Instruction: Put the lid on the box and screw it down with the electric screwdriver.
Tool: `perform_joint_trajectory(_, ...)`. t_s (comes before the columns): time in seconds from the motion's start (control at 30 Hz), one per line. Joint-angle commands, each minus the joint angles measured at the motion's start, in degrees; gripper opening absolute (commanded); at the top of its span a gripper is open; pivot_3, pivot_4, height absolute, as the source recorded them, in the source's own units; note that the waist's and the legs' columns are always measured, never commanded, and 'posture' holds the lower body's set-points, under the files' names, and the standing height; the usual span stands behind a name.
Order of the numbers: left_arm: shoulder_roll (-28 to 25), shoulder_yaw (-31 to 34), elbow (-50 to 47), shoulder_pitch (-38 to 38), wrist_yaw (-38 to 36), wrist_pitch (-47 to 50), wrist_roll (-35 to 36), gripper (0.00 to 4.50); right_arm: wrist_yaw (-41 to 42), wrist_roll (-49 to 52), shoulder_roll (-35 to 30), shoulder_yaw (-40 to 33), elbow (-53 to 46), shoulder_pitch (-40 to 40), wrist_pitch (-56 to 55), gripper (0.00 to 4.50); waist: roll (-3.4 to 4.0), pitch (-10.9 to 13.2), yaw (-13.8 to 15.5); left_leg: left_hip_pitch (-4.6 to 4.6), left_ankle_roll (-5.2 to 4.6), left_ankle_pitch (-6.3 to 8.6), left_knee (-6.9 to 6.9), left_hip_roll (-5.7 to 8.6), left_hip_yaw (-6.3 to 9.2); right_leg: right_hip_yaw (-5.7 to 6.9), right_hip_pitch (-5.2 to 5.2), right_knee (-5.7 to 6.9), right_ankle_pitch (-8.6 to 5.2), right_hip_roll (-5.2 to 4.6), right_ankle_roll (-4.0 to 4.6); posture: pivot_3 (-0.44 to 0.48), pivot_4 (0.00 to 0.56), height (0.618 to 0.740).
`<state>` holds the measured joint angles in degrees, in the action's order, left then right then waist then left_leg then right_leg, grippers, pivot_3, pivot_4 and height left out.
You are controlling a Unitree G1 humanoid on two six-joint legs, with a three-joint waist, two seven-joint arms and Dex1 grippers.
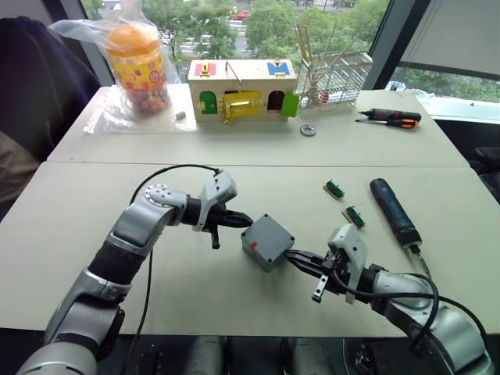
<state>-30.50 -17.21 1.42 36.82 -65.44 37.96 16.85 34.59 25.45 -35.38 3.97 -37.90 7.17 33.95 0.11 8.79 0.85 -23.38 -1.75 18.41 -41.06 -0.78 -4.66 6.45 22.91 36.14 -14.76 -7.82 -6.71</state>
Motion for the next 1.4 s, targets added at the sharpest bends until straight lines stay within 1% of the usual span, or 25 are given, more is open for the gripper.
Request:
perform_joint_trajectory(0.03, 0.55, -0.69, -1.89, -0.18, -0.11, -0.75, 0.12, 0.0, 0.27, -0.06, 0.0, -1.11, -1.09, 0.35, -1.41, 0.06, 0.0, 0.0, 0.03, 0.0, 0.0, 0.0, 0.0, 0.0, 0.0, 0.0, 0.0, 0.0, 0.0, 0.0, 0.0, 0.0, 0.15, 0.706)
perform_joint_trajectory(0.43, 2.4, -0.62, -1.05, 0.5, 0.7, -1.66, -1.03, 0.0, -0.1, 0.38, 0.78, -0.76, -2.27, 0.29, -0.28, 0.06, 0.0, 0.0, 0.05, 0.0, 0.0, 0.0, 0.0, 0.0, 0.0, 0.0, -0.01, 0.0, 0.0, 0.0, 0.0, 0.0, 0.15, 0.706)
perform_joint_trajectory(0.83, 0.81, -0.73, -0.9, -0.09, 0.49, -1.46, -1.8, 0.0, 0.13, 0.3, 1.08, -0.98, -1.63, -0.82, -0.12, 0.06, 0.0, 0.0, 0.02, 0.0, 0.0, 0.0, 0.0, 0.0, 0.0, 0.0, 0.0, 0.0, 0.0, 0.0, 0.0, 0.0, 0.15, 0.706)
perform_joint_trajectory(1.1, 2.25, -0.86, -1.9, 0.02, 1.04, -1.1, -1.44, 0.0, 0.59, 0.44, 0.61, -1.06, -1.92, -0.25, 0.17, 0.06, 0.0, 0.0, 0.01, 0.0, 0.0, 0.0, 0.0, 0.0, 0.0, 0.0, 0.0, 0.0, 0.0, 0.0, 0.0, 0.0, 0.15, 0.706)
perform_joint_trajectory(1.4, 1.91, -1.83, -2.05, -0.14, 0.25, -1.27, -2.11, 0.0, 0.63, 0.62, 0.65, -1.4, -2.19, 0.15, 0.37, 0.06, 0.0, 0.0, 0.03, 0.0, 0.0, 0.0, 0.0, 0.0, 0.0, 0.0, 0.0, 0.0, 0.0, -0.01, 0.0, 0.0, 0.15, 0.706)
